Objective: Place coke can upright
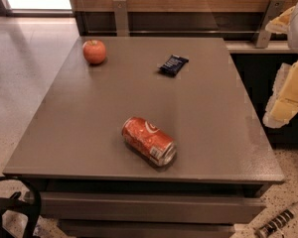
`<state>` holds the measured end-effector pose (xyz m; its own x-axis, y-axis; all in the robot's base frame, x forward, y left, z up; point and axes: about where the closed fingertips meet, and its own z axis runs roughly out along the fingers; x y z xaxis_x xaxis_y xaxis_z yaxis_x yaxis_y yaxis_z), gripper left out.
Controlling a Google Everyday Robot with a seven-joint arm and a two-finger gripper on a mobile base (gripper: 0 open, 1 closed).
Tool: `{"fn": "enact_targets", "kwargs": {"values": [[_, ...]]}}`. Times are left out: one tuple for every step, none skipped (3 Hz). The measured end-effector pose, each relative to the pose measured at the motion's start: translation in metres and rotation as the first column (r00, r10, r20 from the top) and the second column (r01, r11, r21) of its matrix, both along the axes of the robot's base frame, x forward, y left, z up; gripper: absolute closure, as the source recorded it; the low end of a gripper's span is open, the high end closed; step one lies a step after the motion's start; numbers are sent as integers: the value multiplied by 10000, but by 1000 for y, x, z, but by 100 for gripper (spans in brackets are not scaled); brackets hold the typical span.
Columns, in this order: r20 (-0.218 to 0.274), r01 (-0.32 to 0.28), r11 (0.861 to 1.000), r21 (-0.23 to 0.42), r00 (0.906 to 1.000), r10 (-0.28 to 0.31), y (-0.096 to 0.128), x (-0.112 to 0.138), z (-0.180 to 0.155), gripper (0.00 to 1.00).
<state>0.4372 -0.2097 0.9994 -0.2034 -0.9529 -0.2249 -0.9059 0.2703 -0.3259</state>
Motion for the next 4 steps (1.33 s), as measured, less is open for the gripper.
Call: {"fn": "enact_targets", "kwargs": {"values": [[-7, 51, 10000, 47, 10000, -51, 2, 1, 1, 0], [-377, 444, 9974, 574, 9984, -423, 31, 8, -8, 0], [-986, 1429, 9843, 1035, 9862, -1328, 65, 11, -34, 0], [-1739, 2391, 9626, 1278, 9609, -2155, 110, 14, -67, 0]]}}
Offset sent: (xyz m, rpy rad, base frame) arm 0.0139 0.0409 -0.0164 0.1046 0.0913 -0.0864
